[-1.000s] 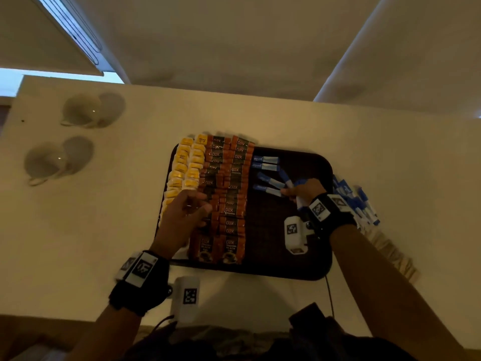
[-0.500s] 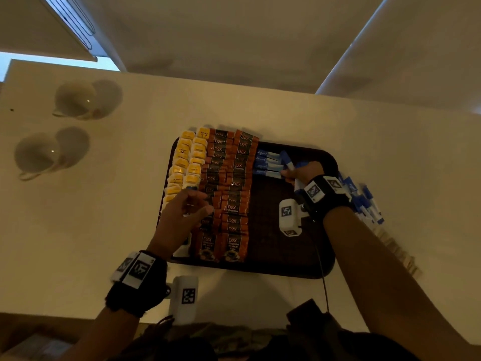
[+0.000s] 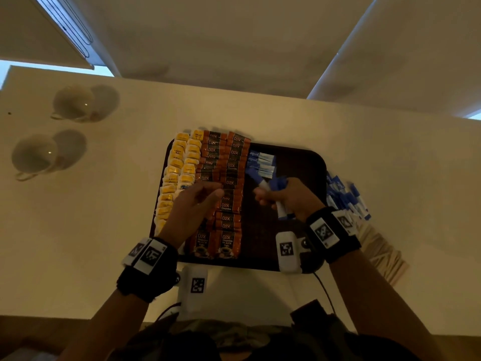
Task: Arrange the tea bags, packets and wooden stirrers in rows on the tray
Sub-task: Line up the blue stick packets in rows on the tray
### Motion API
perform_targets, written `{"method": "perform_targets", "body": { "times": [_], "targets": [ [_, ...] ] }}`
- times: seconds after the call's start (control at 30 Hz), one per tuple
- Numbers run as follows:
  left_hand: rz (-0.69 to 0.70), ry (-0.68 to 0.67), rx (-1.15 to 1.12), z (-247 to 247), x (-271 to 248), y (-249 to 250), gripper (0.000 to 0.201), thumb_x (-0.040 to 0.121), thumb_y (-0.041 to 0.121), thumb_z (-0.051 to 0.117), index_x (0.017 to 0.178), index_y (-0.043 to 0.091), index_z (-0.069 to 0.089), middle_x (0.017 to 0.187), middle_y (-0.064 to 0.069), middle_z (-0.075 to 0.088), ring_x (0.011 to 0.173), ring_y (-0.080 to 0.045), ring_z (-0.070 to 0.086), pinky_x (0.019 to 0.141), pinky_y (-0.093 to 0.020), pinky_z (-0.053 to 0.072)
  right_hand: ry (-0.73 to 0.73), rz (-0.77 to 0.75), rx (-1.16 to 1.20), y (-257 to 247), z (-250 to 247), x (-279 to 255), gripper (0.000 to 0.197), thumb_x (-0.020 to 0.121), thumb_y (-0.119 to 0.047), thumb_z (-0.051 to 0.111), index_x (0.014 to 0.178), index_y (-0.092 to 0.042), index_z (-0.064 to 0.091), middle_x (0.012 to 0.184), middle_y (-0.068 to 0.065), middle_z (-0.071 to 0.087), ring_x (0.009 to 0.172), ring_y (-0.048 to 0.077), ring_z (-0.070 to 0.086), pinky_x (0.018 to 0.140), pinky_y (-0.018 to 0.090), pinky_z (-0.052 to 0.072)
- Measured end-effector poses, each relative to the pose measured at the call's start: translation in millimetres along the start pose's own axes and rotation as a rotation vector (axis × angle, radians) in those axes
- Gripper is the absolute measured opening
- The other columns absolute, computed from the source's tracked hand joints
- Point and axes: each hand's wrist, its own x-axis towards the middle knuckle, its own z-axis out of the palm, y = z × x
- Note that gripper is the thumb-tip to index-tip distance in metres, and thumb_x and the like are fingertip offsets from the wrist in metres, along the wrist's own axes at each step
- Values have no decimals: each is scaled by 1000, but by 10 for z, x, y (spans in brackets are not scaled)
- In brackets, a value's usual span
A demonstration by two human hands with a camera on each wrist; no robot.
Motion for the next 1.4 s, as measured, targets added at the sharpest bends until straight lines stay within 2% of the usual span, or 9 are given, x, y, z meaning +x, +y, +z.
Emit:
{"method": "perform_targets", "body": {
  "times": [0.1,0.2,0.3,0.53,0.87,1.0,1.13,1.27,1.4],
  "targets": [
    [43,-133,16,139,17,190,28,89,26,58,113,13,61,97,3,64,78,-6,63,64,-18,51,-86,-6,-18,32,138,-209,9,83,0,63,89,-1,57,86,17,62,62,9,67,53,17,51],
    [90,-171,62,256,22,279,19,88,22,61,103,13,66,101,0,67,84,-10,65,68,-15,52,-91,-41,10,141,224,-304,30,82,5,63,62,-8,44,81,19,57,72,21,66,73,35,57],
    [100,-134,51,294,-19,294,13,88,18,61,95,10,69,94,-6,68,81,-19,66,67,-25,56,-108,-60,25,228,254,-432,7,86,-7,63,89,-3,59,83,13,64,61,10,66,60,22,54],
    [124,-152,-87,213,-156,375,9,84,2,63,90,7,68,84,-6,68,68,-10,66,61,-17,54,82,-149,105,362,272,-601,39,93,-33,51,114,-2,62,76,3,60,43,3,46,44,14,40],
    [111,-295,-91,28,-179,567,18,79,11,69,93,0,71,89,-12,71,83,-25,69,77,-32,58,53,-293,109,128,317,-664,60,95,-47,28,109,0,64,70,1,58,37,3,41,37,15,35],
    [149,-365,25,-31,-172,590,13,80,4,68,93,4,71,87,-5,72,81,-16,69,73,-23,56,66,-374,55,117,364,-666,56,95,-46,28,106,-5,65,80,8,60,36,5,42,37,17,36],
    [143,-429,85,-68,-165,610,21,79,2,70,99,6,68,94,-6,71,90,-18,68,82,-27,55,58,-478,-51,131,414,-662,63,86,-54,29,102,-6,67,80,22,60,37,6,42,37,18,36],
    [118,-493,73,5,-178,631,26,78,6,71,103,7,64,96,-6,70,90,-16,68,79,-24,54,31,-539,-128,168,491,-622,104,70,-83,33,98,14,59,60,13,53,35,3,45,38,13,34],
    [186,-413,90,145,-235,637,17,80,11,71,90,23,64,88,3,68,77,-9,67,67,-15,51,49,-555,-157,224,535,-572,109,57,-94,34,93,5,61,68,9,60,40,1,50,40,13,37]
  ]
}}
